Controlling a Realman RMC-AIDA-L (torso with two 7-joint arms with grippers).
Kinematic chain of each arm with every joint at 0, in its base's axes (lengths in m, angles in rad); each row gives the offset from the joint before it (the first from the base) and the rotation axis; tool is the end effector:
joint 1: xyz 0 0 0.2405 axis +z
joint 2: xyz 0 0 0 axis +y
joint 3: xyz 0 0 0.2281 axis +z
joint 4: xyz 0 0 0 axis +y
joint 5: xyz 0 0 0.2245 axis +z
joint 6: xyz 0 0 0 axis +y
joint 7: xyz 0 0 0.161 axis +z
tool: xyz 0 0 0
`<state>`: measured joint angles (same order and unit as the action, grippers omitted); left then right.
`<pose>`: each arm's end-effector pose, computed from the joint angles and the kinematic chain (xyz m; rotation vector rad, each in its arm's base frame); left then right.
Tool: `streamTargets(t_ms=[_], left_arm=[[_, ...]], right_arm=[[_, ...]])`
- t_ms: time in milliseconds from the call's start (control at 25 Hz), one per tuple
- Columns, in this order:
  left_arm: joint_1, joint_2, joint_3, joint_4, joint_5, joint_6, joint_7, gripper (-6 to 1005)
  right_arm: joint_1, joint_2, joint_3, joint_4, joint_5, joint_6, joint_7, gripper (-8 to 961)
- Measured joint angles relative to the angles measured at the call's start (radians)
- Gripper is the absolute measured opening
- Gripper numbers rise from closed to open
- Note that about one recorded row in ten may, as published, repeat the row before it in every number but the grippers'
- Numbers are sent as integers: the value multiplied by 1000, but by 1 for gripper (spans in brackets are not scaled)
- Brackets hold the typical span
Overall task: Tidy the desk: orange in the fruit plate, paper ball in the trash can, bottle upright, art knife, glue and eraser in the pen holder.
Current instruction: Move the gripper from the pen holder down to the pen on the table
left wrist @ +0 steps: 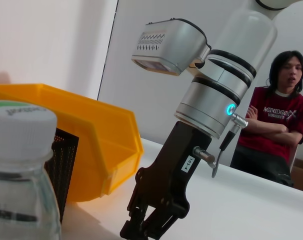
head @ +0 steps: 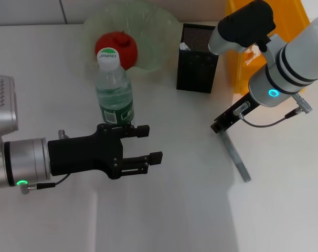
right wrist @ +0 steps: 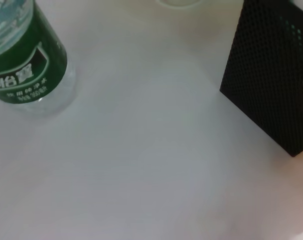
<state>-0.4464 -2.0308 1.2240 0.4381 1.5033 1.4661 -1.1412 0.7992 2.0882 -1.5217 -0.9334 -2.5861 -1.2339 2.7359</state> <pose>-0.2434 0.2936 -0.0562 -2.8159 -0.5396 -0.8316 0.1685 0.3885 -0.0687 -2.4948 1.0328 -0.5107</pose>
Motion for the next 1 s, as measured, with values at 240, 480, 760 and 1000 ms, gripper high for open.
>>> streamTargets(t_ms=[240, 480, 760, 1000], left_arm=[[-1, 0, 0, 1, 0, -7, 0, 730], [-2, -1, 0, 1, 0, -12, 0, 730], [-2, -2, 0, 0, 0, -14, 0, 730], [-2, -2, 0, 1, -2, -12, 0, 730]], right_arm=[[1, -1, 0, 1, -5, 0, -2, 202], [1, -1, 0, -7, -6, -7, -3, 139], [-79, -5, 33, -201, 0, -96, -4, 111], [-164, -7, 162, -478, 82, -204, -9, 104]])
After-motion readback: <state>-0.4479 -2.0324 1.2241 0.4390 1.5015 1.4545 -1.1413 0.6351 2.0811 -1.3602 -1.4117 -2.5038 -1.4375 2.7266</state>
